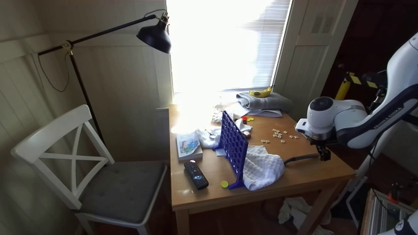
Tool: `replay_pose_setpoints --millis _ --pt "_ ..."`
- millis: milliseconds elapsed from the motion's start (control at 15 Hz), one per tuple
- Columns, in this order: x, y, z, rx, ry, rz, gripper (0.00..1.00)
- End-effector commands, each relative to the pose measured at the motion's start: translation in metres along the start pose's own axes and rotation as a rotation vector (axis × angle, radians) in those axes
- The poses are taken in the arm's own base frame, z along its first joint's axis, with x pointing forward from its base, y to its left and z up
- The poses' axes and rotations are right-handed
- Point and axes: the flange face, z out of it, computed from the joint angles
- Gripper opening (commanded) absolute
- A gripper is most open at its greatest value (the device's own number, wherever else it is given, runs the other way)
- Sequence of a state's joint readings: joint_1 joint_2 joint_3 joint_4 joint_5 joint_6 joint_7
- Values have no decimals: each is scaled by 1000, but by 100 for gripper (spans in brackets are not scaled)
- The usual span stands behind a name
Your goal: Use the spatula to put the white towel on the blue gameboard.
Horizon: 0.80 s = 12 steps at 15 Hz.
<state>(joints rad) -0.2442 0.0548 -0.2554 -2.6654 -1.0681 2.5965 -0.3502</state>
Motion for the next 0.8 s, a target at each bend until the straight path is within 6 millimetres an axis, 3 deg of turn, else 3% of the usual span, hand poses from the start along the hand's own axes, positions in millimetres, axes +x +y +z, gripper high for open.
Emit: replay_pose_setpoints --millis 0,200,533,733 --pt "-10 13 12 93 127 58 100" --pt "-9 16 15 116 213 -16 100" --pt "-7 26 2 17 277 -234 100" --pt "-6 24 3 38 256 -205 100"
